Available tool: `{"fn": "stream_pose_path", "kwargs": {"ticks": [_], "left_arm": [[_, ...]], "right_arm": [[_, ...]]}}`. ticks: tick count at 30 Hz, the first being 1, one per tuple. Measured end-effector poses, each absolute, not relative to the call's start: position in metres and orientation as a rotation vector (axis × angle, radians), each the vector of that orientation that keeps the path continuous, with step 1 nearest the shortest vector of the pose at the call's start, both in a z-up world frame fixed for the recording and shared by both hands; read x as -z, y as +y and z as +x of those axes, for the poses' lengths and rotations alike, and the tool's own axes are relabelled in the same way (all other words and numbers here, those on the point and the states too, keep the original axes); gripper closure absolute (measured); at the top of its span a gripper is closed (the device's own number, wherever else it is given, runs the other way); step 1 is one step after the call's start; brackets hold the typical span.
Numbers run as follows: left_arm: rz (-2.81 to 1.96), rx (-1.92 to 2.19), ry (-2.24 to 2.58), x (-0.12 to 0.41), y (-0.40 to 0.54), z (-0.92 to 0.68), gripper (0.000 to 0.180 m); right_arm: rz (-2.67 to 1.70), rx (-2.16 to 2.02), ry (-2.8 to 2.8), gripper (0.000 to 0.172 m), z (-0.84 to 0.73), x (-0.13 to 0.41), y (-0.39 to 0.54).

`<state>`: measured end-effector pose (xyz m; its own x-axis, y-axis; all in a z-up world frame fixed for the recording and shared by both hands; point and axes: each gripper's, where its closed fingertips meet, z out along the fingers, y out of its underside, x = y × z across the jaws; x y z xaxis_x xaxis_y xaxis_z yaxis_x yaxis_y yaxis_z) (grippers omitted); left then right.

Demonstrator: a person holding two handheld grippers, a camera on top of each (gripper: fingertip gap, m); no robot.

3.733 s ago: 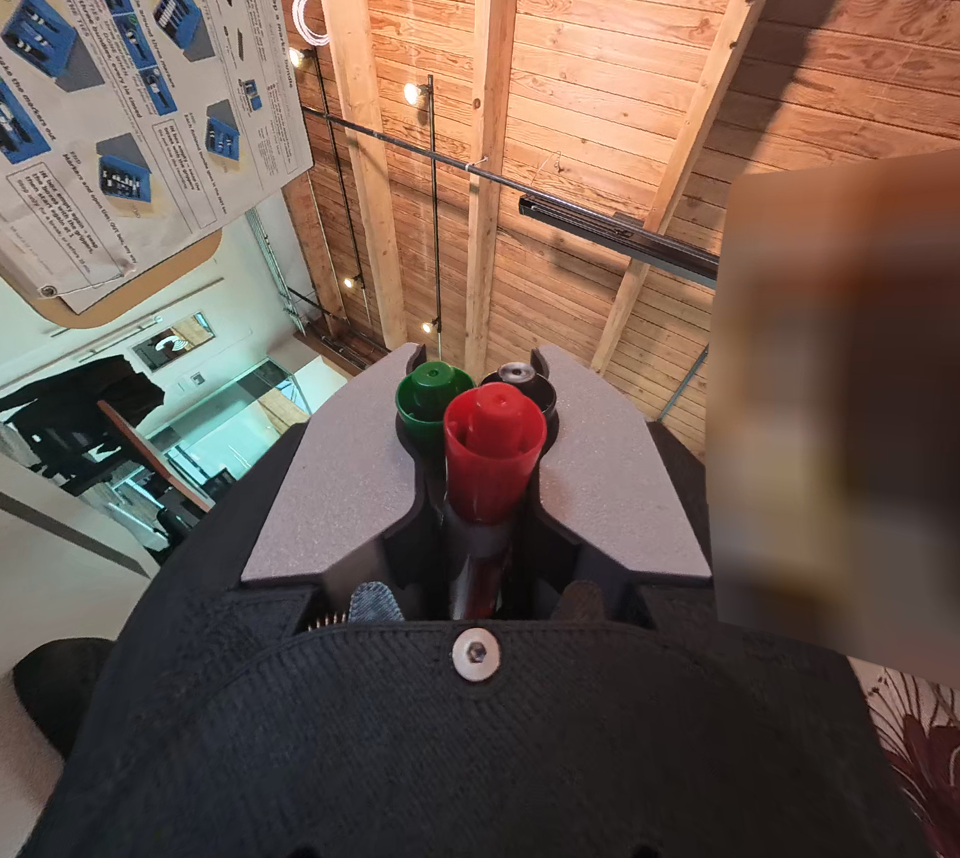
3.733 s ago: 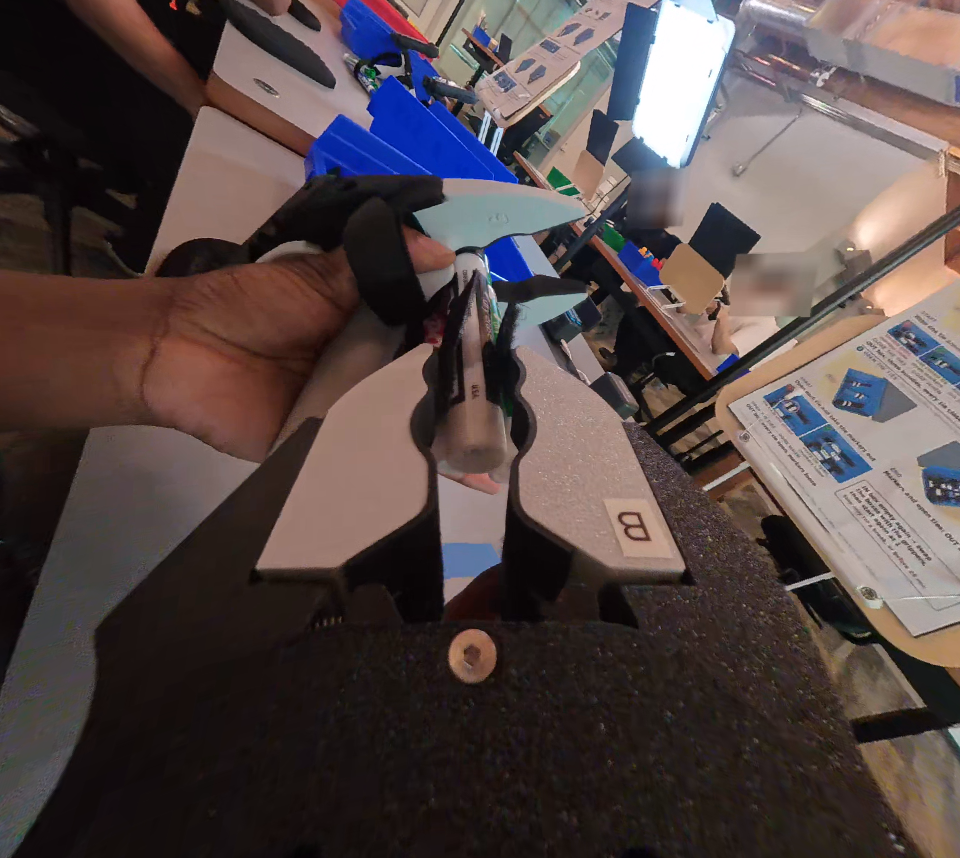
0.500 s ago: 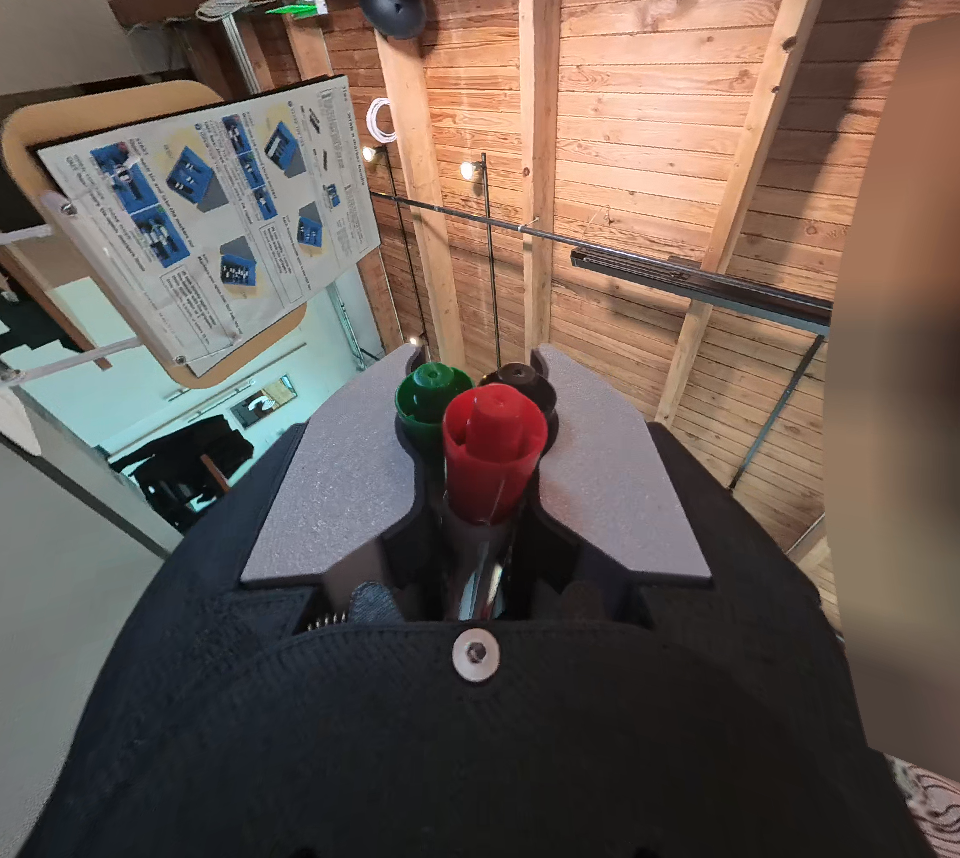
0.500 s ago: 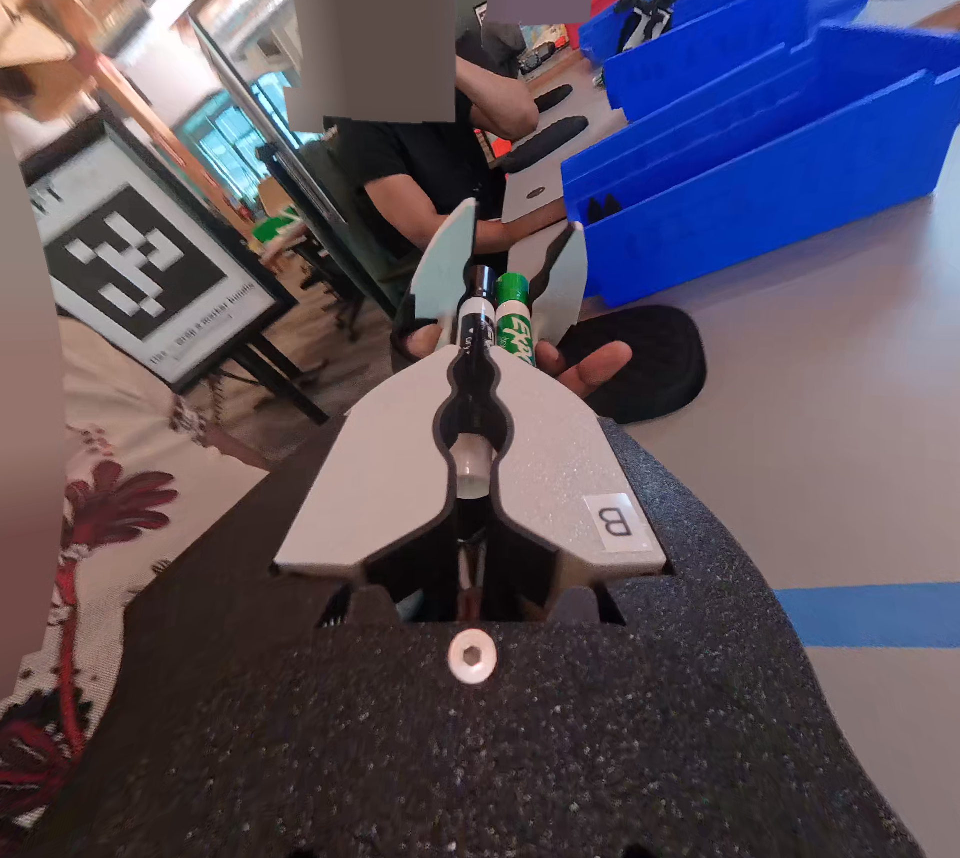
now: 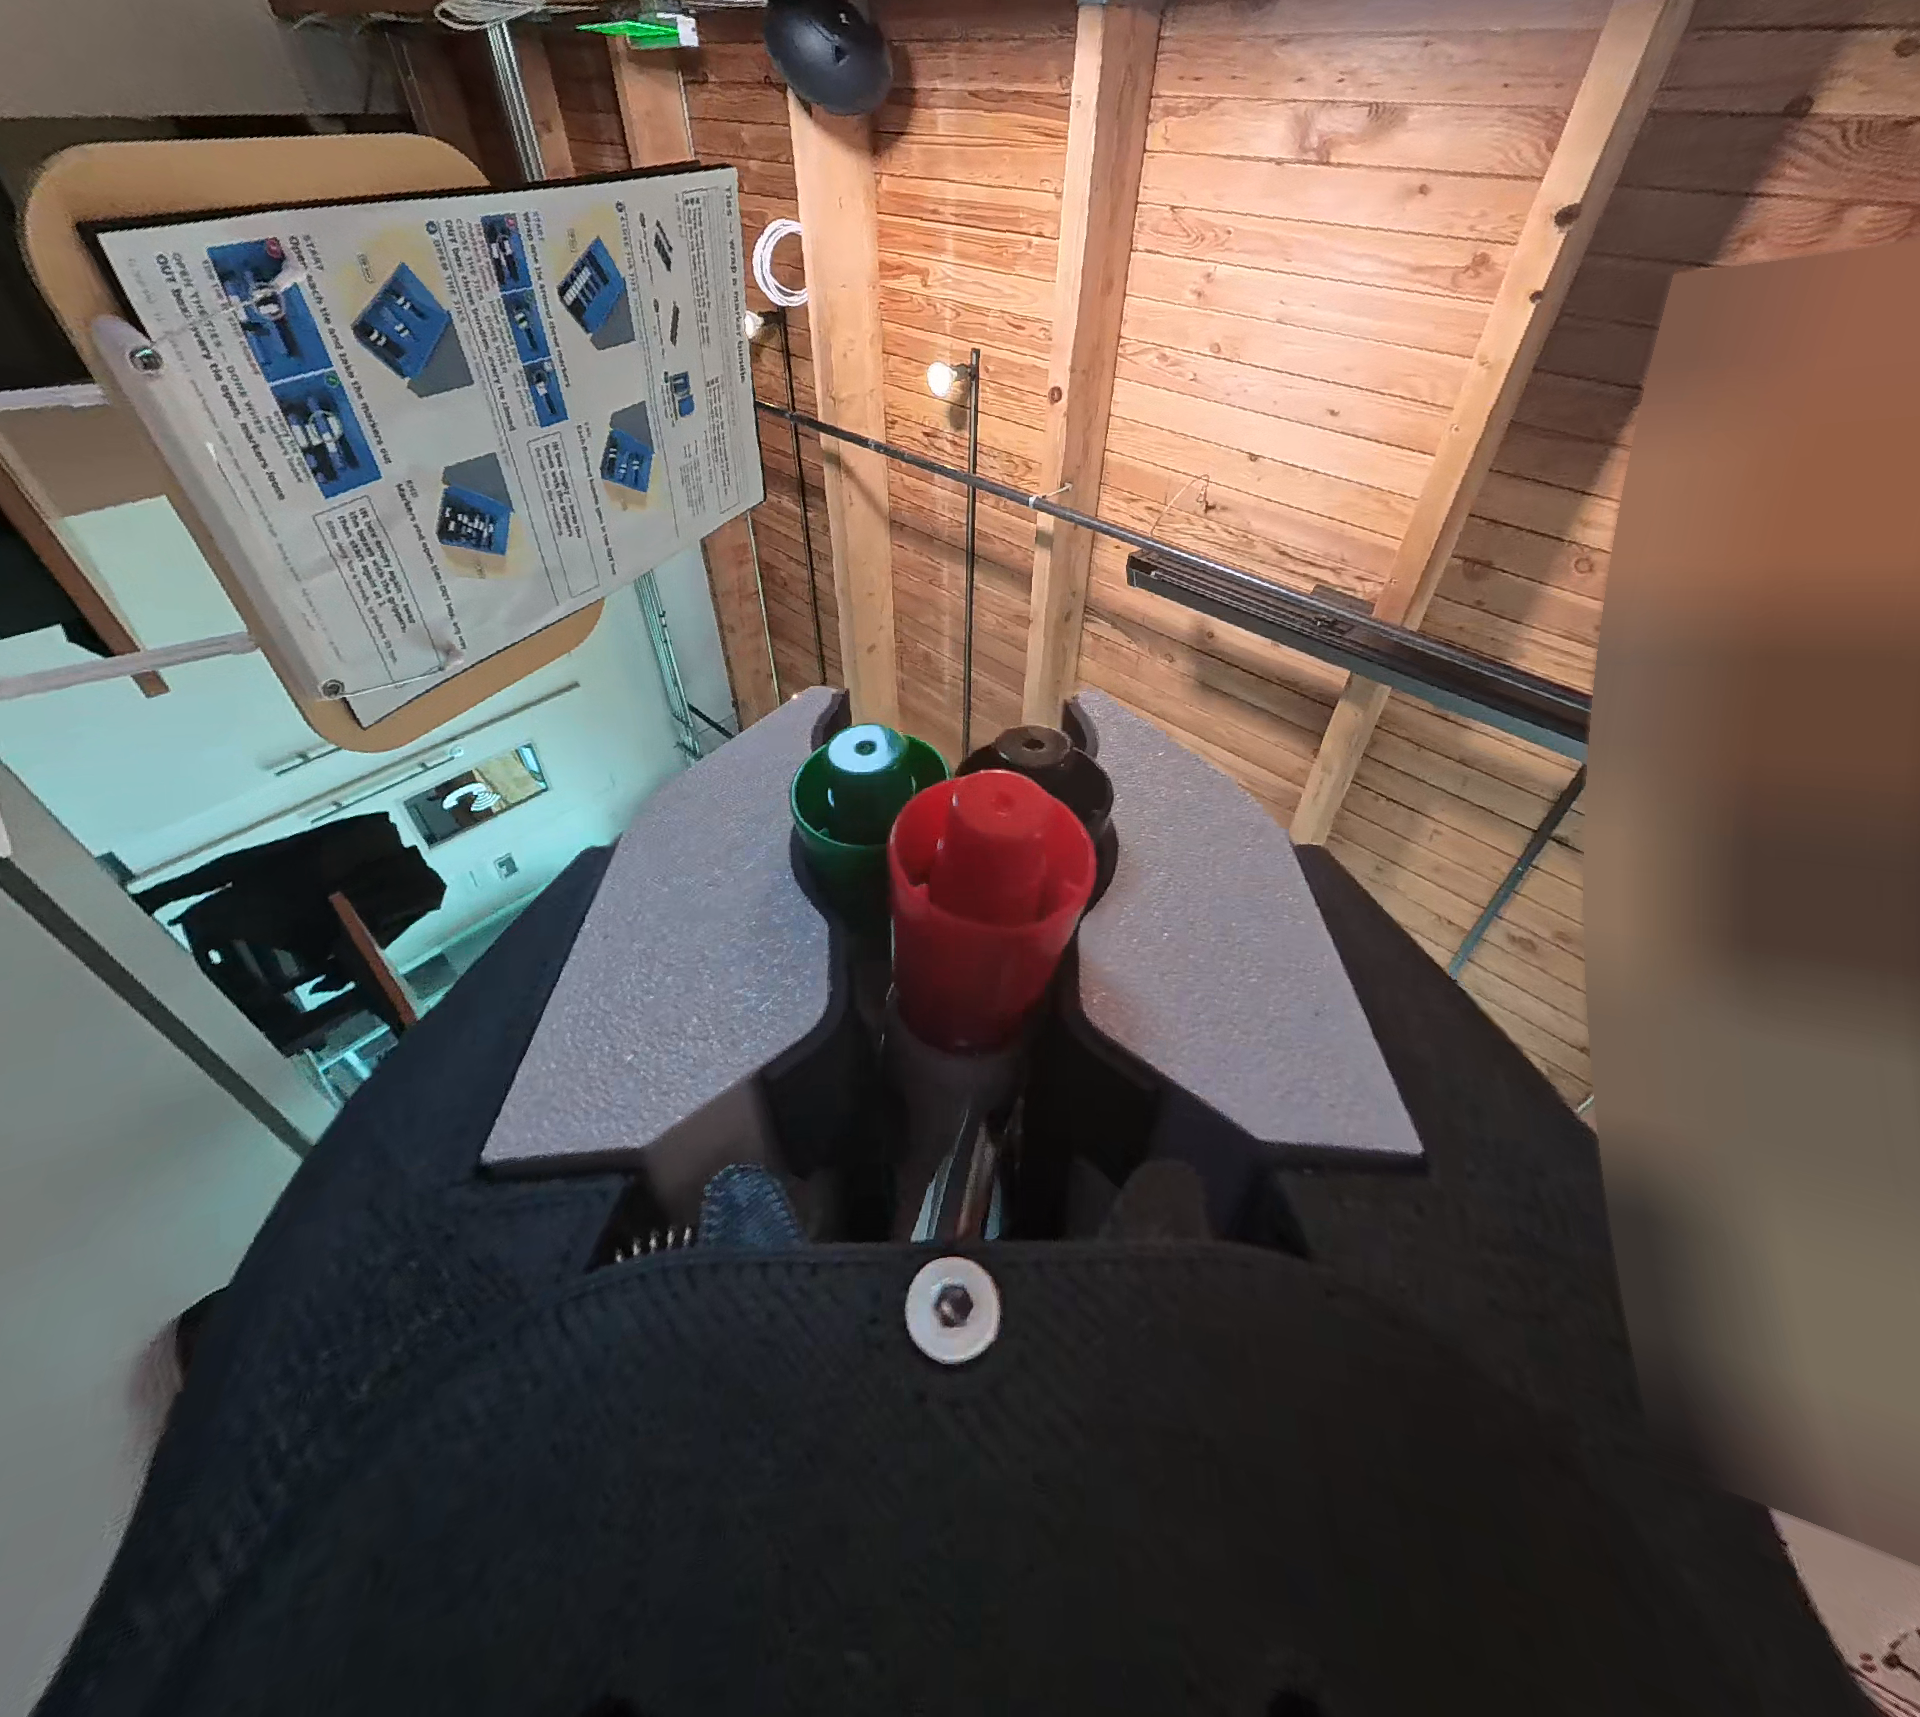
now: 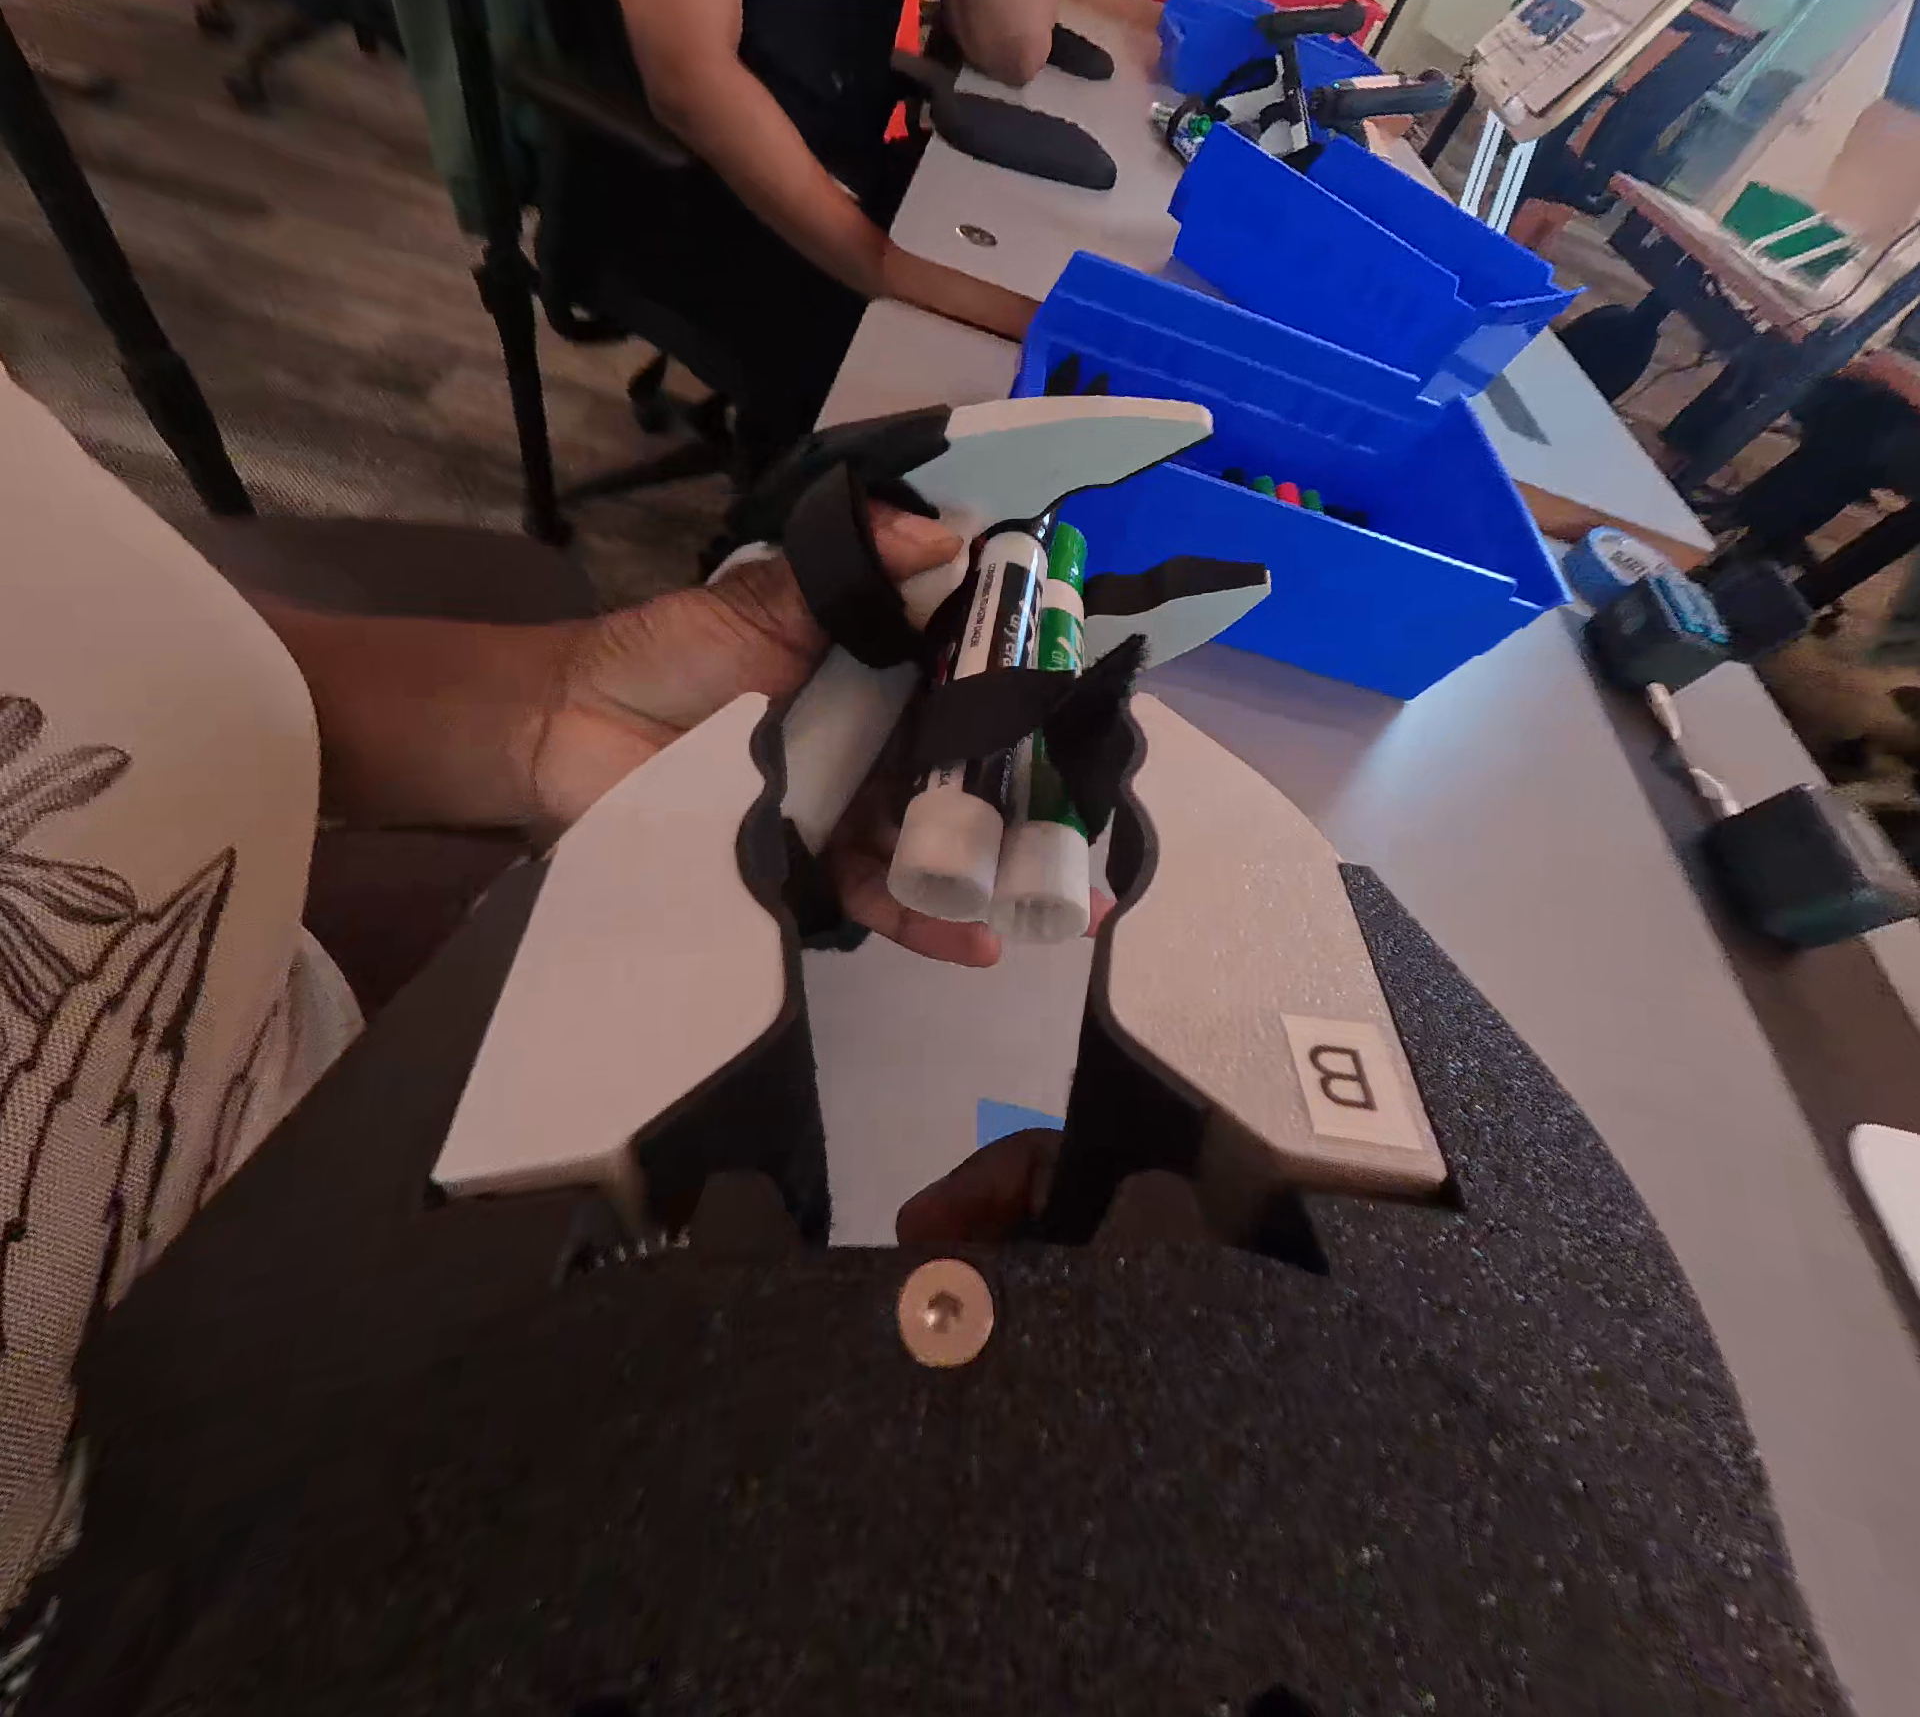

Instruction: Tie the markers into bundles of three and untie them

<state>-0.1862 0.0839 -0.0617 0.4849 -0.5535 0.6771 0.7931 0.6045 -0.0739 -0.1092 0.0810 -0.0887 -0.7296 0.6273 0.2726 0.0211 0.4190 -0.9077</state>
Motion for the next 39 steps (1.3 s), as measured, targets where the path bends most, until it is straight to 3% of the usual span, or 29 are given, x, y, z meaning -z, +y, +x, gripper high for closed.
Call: {"fn": "stream_pose_path", "kwargs": {"ticks": [3, 15, 23, 28, 33, 39], "left_arm": [[-0.383, 0.87, -0.65, 0.061, 0.083, -0.187, 0.142], [-0.298, 0.995, -0.612, 0.053, 0.078, -0.184, 0.142], [-0.232, 1.043, -0.589, 0.05, 0.073, -0.193, 0.142], [-0.464, 0.782, -0.513, 0.045, 0.077, -0.184, 0.142], [-0.476, 0.869, -0.515, 0.045, 0.087, -0.174, 0.142], [-0.351, 1.032, -0.522, 0.047, 0.084, -0.172, 0.142]], "right_arm": [[-0.507, -1.248, -2.11, 0.104, -0.107, 0.088, 0.083], [-0.25, -1.066, -2.205, 0.108, -0.095, 0.079, 0.087], [-0.252, -1.209, -2.306, 0.106, -0.091, 0.066, 0.084], [-0.129, -0.796, -2.467, 0.1, -0.098, 0.091, 0.089], [0.071, -0.528, -2.579, 0.096, -0.108, 0.108, 0.085], [-0.072, -1.012, -2.827, 0.077, -0.095, 0.085, 0.073]]}}
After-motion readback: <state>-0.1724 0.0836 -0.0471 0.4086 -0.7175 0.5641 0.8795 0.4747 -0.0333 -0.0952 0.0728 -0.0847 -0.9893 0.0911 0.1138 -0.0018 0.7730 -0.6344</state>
